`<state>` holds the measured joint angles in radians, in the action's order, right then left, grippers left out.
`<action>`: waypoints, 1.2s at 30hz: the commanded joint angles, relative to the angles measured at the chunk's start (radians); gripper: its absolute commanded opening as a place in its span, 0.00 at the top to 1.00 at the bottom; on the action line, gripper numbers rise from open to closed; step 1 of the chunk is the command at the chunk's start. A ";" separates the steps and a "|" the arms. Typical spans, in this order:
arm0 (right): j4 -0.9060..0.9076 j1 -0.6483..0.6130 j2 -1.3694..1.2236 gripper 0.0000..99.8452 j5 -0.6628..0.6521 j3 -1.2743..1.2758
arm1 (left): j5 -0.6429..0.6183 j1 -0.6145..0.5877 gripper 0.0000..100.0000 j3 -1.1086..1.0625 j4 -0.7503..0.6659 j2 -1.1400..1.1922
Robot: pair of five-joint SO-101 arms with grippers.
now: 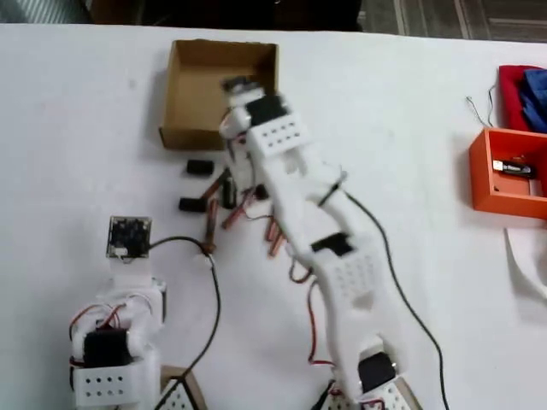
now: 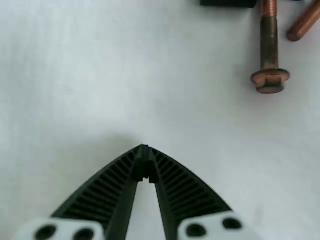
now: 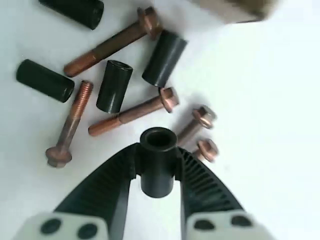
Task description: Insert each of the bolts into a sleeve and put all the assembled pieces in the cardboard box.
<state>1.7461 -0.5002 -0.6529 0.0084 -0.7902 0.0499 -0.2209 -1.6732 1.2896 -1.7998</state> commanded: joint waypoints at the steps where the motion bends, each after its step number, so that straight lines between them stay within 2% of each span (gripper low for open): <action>1: 0.008 0.025 0.300 0.98 -0.055 0.103 | -0.008 0.005 0.97 -0.019 -0.003 -0.023; 5: -0.071 0.027 0.619 0.98 -0.097 0.342 | -0.008 0.005 0.97 -0.019 -0.003 -0.023; 12: -0.559 0.140 1.254 0.98 -0.118 1.112 | -0.008 0.005 0.97 -0.019 -0.003 -0.023; 16: -0.697 0.213 1.481 0.98 -0.155 1.375 | -0.008 0.005 0.97 -0.019 -0.003 -0.023; 23: -0.684 0.308 1.778 0.98 -0.158 1.418 | -0.008 0.005 0.97 -0.019 -0.003 -0.023; 26: -0.682 0.332 1.859 0.98 -0.212 1.428 | -0.008 0.005 0.97 -0.019 -0.003 -0.023; 30: -0.647 0.346 1.900 0.98 -0.273 1.438 | -0.009 0.009 0.97 -0.019 -0.003 -0.023; 36: -0.556 0.424 1.899 0.98 -0.284 1.436 | -0.005 0.011 0.97 -0.019 -0.003 -0.023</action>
<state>1.1676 -0.1120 1.2344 -0.2677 0.6552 0.0499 -0.2209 -1.6732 1.2896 -1.7998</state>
